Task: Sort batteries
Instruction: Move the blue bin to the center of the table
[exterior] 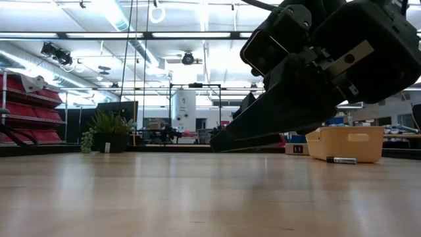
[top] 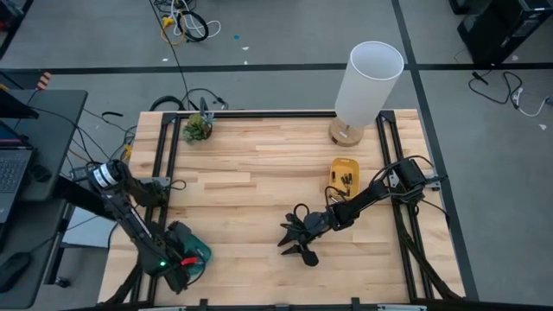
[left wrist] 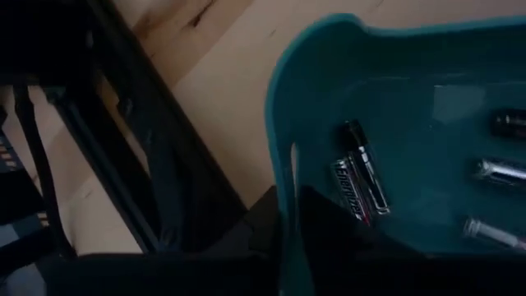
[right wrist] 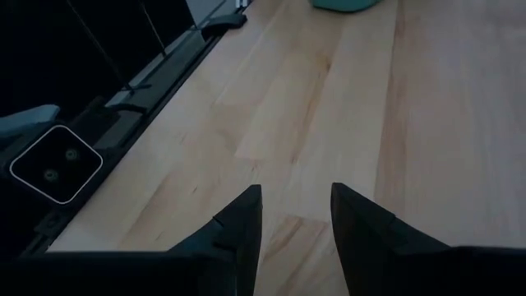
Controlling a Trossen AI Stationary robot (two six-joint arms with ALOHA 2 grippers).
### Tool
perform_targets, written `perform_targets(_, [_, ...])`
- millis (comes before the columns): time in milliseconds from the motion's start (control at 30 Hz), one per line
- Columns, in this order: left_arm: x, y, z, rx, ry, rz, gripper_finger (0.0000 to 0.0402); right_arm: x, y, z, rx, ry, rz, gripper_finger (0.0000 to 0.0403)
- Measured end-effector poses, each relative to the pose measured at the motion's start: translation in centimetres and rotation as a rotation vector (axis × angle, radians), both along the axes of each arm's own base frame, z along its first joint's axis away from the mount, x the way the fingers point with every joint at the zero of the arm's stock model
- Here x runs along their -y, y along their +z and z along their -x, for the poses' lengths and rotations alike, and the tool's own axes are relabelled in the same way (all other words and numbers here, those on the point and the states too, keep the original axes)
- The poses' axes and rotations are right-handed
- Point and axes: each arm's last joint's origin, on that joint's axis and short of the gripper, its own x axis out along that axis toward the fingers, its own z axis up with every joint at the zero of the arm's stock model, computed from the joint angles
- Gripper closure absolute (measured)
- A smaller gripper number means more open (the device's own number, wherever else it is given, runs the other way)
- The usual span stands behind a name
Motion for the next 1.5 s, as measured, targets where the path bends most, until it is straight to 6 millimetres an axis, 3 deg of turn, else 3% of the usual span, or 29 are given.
perform_targets(400, [-3.3,0.0,-4.4,-0.005,-0.145,-0.019,0.0358,0.0,0.0,0.0,0.003,0.001,0.003,0.027])
perform_targets(767, [-9.4,-0.2,-9.9,-0.006,-0.332,-0.043,0.0357,0.0,0.0,0.0,0.002,0.01,0.001,0.027])
perform_targets(933, [-12.4,0.7,-12.7,0.011,-0.439,-0.064,0.0357,0.2,-0.5,0.5,-0.021,0.015,0.002,0.027])
perform_targets(1200, [-18.0,2.6,-17.3,0.097,-0.66,-0.129,0.0357,2.6,-0.8,2.6,-0.055,-0.071,0.007,0.027])
perform_targets(1500, [-24.5,3.2,-19.8,0.19,-0.823,-0.204,0.0357,6.7,2.0,6.0,0.012,-0.172,-0.008,0.027])
